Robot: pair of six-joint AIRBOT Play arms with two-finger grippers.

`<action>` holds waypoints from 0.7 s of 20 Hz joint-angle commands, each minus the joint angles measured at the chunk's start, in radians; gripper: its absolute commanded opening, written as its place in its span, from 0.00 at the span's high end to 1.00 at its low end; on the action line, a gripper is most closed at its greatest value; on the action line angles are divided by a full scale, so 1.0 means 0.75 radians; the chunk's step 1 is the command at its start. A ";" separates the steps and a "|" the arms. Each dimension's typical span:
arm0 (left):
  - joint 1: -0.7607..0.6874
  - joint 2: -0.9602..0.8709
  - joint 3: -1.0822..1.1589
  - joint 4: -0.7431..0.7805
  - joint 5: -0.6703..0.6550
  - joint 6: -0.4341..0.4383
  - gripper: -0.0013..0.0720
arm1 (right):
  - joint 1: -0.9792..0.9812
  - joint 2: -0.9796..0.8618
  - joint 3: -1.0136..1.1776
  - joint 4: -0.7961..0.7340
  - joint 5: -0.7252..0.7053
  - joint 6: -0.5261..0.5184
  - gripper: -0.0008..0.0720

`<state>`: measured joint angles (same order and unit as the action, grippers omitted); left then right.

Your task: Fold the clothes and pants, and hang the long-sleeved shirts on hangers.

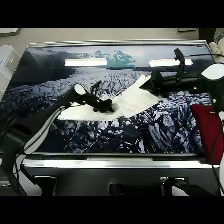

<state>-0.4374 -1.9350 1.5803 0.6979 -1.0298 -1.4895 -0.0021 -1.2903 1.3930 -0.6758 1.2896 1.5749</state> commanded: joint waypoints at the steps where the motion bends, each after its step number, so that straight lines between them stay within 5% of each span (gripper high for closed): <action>1: -0.185 -0.059 -0.041 -0.375 0.300 -0.023 0.95 | 0.043 0.115 0.001 -0.002 0.015 0.091 0.94; 6: -0.416 -0.094 -0.041 -0.743 0.578 0.000 0.95 | 0.041 0.142 0.002 -0.026 0.033 0.109 0.94; 8: -0.402 -0.100 -0.041 -0.737 0.567 0.037 0.96 | 0.041 0.141 0.001 -0.030 0.027 0.114 0.94; 14: -0.005 0.082 -0.041 0.010 0.158 -0.011 0.96 | 0.170 0.004 0.001 0.058 -0.054 0.036 0.94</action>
<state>-0.5659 -1.9396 1.5497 0.4385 -0.7704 -1.4734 0.0708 -1.2362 1.3930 -0.6685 1.2903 1.6382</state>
